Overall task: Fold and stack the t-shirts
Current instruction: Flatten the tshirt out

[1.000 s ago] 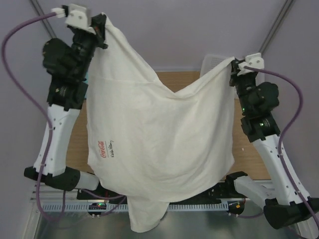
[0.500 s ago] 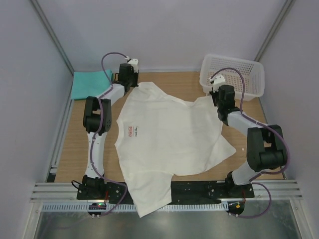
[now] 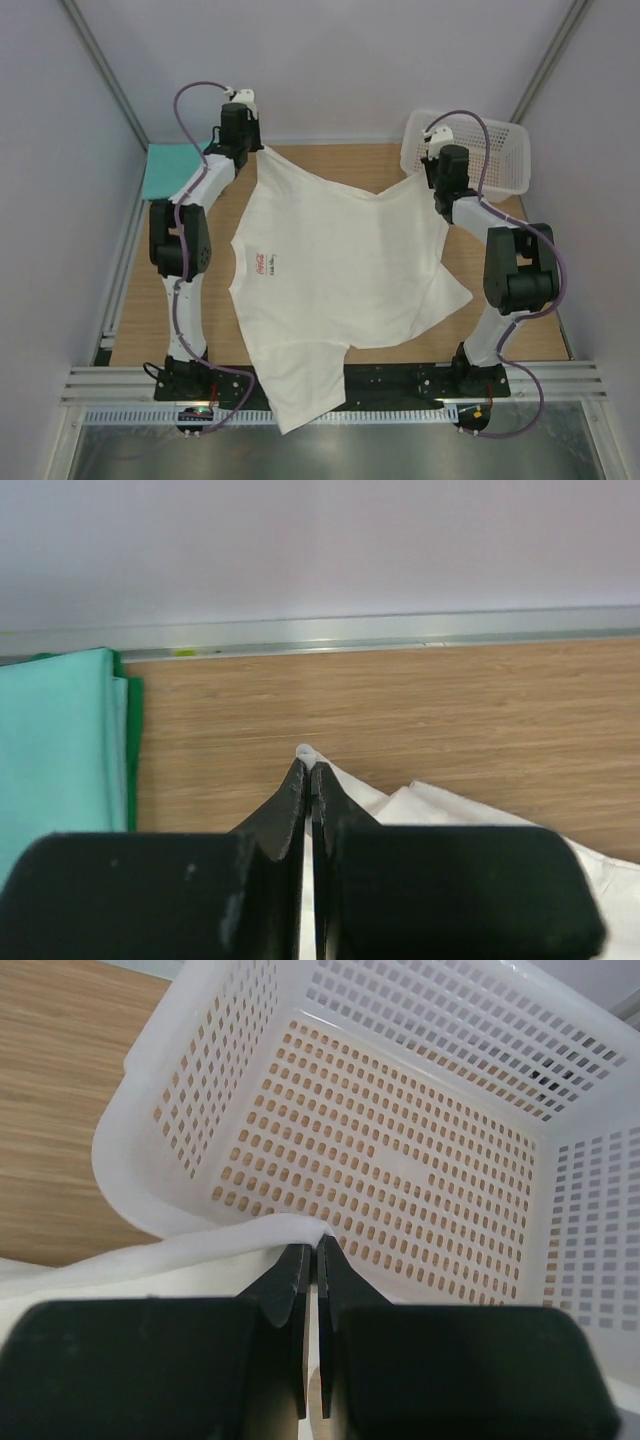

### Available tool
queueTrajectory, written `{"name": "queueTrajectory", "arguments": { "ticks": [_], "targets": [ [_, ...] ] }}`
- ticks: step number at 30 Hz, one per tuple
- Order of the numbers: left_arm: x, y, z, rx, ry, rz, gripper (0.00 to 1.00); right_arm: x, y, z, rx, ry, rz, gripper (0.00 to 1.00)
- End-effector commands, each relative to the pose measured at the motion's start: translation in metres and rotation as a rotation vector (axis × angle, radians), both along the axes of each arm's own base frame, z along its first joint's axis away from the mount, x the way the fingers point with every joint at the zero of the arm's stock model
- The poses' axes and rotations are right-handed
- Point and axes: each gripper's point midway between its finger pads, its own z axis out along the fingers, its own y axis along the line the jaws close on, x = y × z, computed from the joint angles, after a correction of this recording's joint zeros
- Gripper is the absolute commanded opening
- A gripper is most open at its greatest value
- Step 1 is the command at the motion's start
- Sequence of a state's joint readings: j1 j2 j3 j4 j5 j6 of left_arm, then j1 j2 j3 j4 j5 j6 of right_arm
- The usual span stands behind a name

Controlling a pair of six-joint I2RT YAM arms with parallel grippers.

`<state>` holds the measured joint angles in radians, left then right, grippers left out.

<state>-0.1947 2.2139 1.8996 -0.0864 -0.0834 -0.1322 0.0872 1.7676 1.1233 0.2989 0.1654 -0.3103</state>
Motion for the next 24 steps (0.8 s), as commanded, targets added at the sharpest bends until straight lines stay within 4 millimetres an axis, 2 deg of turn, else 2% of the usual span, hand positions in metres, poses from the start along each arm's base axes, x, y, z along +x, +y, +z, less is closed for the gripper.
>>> {"name": "queueTrajectory", "arguments": {
  "ticks": [1, 2, 4, 8, 11, 15, 19, 24],
  "targets": [
    [-0.018, 0.041, 0.072, -0.005, -0.075, 0.155, 0.0, 0.019, 0.001, 0.032, 0.062, -0.067, -0.016, 0.03],
    [-0.024, 0.052, 0.08, -0.03, -0.069, 0.174, 0.0, 0.021, 0.003, 0.032, 0.072, -0.054, -0.017, 0.03],
    [-0.028, 0.062, 0.084, -0.055, -0.063, 0.181, 0.0, 0.023, 0.007, 0.03, 0.091, -0.042, -0.008, 0.03],
    [-0.038, 0.09, 0.085, -0.024, -0.027, 0.241, 0.0, 0.022, 0.009, 0.022, 0.113, -0.009, -0.002, 0.03],
    [-0.044, 0.098, 0.088, -0.01, -0.021, 0.259, 0.0, 0.021, 0.014, 0.02, 0.138, -0.001, 0.011, 0.04],
    [-0.051, 0.098, 0.084, 0.002, 0.008, 0.254, 0.0, 0.023, 0.024, 0.014, 0.174, 0.021, 0.048, 0.06],
    [-0.056, 0.098, 0.084, -0.011, 0.033, 0.256, 0.0, 0.026, 0.029, 0.019, 0.223, 0.016, 0.047, 0.07],
    [-0.067, 0.08, 0.083, -0.076, 0.062, 0.196, 0.0, 0.017, 0.03, 0.027, 0.288, 0.008, 0.022, 0.06]
  ]
}}
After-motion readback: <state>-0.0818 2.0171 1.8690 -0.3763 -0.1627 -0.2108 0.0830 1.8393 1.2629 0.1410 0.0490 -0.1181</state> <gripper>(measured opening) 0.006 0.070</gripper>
